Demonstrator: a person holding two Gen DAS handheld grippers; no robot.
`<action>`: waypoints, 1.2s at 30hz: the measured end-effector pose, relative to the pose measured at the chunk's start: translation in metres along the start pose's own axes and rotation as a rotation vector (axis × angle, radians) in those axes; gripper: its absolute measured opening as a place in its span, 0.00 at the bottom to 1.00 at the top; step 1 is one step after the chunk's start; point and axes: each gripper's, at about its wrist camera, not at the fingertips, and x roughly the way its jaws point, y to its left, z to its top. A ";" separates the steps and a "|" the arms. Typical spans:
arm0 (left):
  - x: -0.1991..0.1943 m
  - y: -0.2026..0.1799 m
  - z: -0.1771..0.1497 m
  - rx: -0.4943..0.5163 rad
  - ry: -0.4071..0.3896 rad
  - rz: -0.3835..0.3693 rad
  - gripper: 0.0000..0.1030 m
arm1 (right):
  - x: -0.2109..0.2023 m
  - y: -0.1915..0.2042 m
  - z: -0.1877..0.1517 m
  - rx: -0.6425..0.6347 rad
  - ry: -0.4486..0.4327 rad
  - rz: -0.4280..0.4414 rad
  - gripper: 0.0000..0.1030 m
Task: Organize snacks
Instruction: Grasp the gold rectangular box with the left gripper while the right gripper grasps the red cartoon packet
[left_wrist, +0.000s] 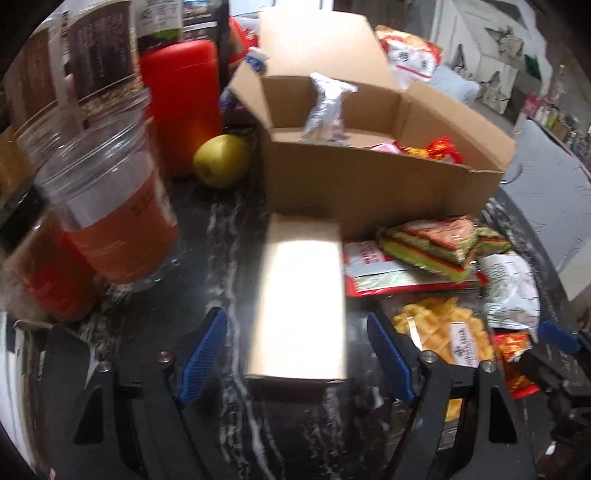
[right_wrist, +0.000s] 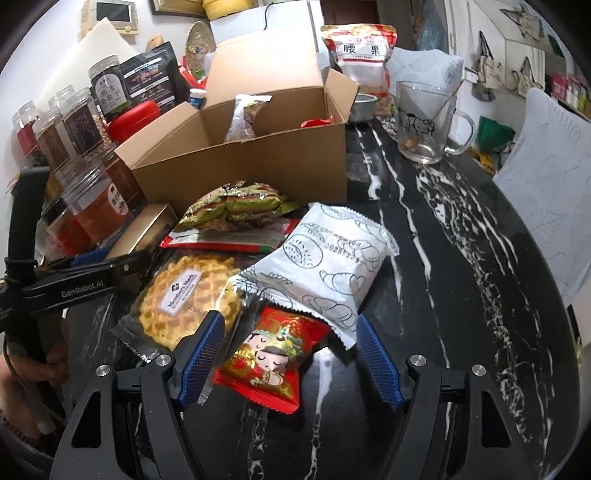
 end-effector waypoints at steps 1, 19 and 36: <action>0.002 -0.002 0.001 0.004 0.009 -0.001 0.52 | 0.001 0.000 0.000 0.002 0.000 0.003 0.72; -0.026 -0.006 -0.036 0.106 0.059 -0.039 0.43 | 0.011 -0.009 -0.015 0.012 0.055 0.025 0.54; -0.042 -0.013 -0.065 0.139 0.145 -0.071 0.47 | -0.009 0.003 -0.043 -0.095 0.094 0.028 0.39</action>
